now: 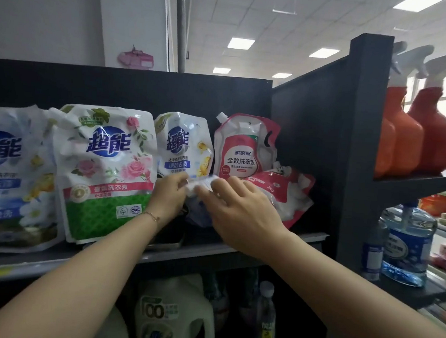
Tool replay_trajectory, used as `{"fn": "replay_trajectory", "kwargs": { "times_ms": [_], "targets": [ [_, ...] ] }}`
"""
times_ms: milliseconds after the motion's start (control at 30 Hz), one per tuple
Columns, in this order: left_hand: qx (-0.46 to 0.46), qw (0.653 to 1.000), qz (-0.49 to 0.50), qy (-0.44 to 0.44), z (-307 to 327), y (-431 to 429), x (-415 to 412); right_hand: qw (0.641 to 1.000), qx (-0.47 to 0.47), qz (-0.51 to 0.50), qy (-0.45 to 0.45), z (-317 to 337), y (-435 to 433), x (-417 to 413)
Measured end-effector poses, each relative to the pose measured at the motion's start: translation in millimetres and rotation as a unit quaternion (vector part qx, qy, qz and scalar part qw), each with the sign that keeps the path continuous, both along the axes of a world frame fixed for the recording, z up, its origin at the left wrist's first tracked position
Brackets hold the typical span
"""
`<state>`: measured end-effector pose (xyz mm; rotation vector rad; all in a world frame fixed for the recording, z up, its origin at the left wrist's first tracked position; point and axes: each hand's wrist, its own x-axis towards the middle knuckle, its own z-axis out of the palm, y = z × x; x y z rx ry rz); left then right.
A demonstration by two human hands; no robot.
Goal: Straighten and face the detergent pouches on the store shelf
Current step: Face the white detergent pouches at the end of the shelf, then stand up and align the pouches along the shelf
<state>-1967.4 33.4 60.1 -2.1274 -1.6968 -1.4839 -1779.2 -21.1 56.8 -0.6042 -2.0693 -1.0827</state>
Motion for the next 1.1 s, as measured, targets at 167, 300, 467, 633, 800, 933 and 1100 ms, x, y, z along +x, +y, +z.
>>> {"fn": "replay_trajectory", "kwargs": {
  "times_ms": [167,300,467,633,800,933,1100],
  "targets": [
    [0.009,0.980,0.032,-0.198,14,11,-14,0.999,0.029,-0.001,-0.037,7,16,-8],
    [-0.048,0.940,0.150,-0.302,25,19,-12,0.995,-0.075,-0.059,-0.035,-6,41,-11],
    [-0.074,0.947,0.148,-0.275,30,21,-7,0.952,-0.280,-0.124,-0.026,-17,68,-17],
    [-0.016,0.984,0.121,-0.128,21,9,-1,0.924,-0.365,-0.113,-0.024,-18,81,-32],
    [0.101,0.978,0.182,-0.029,30,-4,2,0.936,-0.341,-0.082,-0.020,-9,86,-33],
    [0.236,0.944,0.216,0.080,26,3,2,0.952,-0.296,-0.080,0.008,4,80,-19],
    [0.330,0.880,0.161,0.300,13,19,20,0.953,-0.278,-0.118,0.030,7,81,7]
  ]
}}
